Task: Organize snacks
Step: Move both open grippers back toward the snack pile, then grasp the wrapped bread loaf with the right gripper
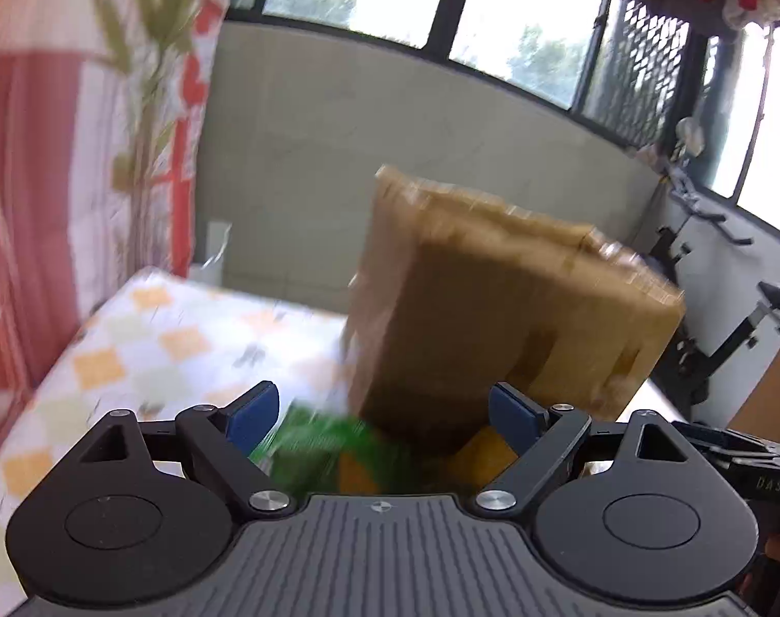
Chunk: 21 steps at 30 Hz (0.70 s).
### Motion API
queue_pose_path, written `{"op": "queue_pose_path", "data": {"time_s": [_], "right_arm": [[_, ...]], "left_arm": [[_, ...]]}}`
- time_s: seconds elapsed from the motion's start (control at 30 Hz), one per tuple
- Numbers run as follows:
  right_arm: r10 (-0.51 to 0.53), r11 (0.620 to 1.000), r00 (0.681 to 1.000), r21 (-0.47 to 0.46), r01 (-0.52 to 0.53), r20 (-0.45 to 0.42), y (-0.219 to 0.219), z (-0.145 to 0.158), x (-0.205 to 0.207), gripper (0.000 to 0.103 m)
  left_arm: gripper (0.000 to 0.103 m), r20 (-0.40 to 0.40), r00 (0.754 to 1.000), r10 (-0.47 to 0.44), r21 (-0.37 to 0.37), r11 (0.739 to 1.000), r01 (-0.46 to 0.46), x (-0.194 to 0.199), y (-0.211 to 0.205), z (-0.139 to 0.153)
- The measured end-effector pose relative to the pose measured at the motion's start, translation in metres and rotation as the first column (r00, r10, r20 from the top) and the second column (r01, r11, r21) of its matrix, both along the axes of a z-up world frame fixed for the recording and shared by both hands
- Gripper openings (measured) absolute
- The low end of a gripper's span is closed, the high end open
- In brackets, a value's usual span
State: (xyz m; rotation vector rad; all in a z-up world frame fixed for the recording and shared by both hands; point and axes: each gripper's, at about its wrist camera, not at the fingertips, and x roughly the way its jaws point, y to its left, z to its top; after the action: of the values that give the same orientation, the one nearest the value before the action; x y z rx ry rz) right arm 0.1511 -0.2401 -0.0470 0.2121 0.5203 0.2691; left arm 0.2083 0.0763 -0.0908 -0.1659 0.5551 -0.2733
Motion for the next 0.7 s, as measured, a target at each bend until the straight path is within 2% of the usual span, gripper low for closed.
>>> {"op": "queue_pose_path", "data": {"time_s": [0.1, 0.27, 0.47, 0.53, 0.63, 0.7], "right_arm": [[0.034, 0.999, 0.993, -0.024, -0.037, -0.113, 0.014, -0.022, 0.010, 0.099], [0.115, 0.982, 0.976, -0.125, -0.139, -0.183, 0.041, -0.044, 0.029, 0.103], [0.064, 0.952, 0.959, -0.271, -0.142, -0.276, 0.057, -0.071, 0.046, 0.102], [0.088, 0.953, 0.952, -0.254, -0.166, -0.294, 0.053, -0.079, 0.043, 0.100], [0.080, 0.968, 0.961, -0.208, -0.138, -0.264, 0.041, -0.079, 0.028, 0.089], [0.072, 0.976, 0.968, -0.185, -0.118, -0.242, 0.033, -0.076, 0.018, 0.083]], "left_arm": [[0.090, -0.023, 1.000, 0.013, 0.008, 1.000, -0.013, -0.010, 0.010, -0.013], [0.090, -0.032, 0.999, 0.042, 0.012, 0.999, -0.042, -0.014, 0.019, -0.023], [0.090, -0.045, 0.997, 0.056, 0.021, 0.998, -0.055, -0.020, 0.026, -0.034], [0.089, -0.066, 0.997, 0.049, 0.032, 0.998, -0.047, -0.020, 0.029, -0.042], [0.087, -0.108, 0.994, 0.018, 0.065, 0.998, -0.011, -0.018, 0.031, -0.058], [0.081, -0.128, 0.992, 0.006, 0.103, 0.995, 0.007, -0.015, 0.033, -0.069]]}}
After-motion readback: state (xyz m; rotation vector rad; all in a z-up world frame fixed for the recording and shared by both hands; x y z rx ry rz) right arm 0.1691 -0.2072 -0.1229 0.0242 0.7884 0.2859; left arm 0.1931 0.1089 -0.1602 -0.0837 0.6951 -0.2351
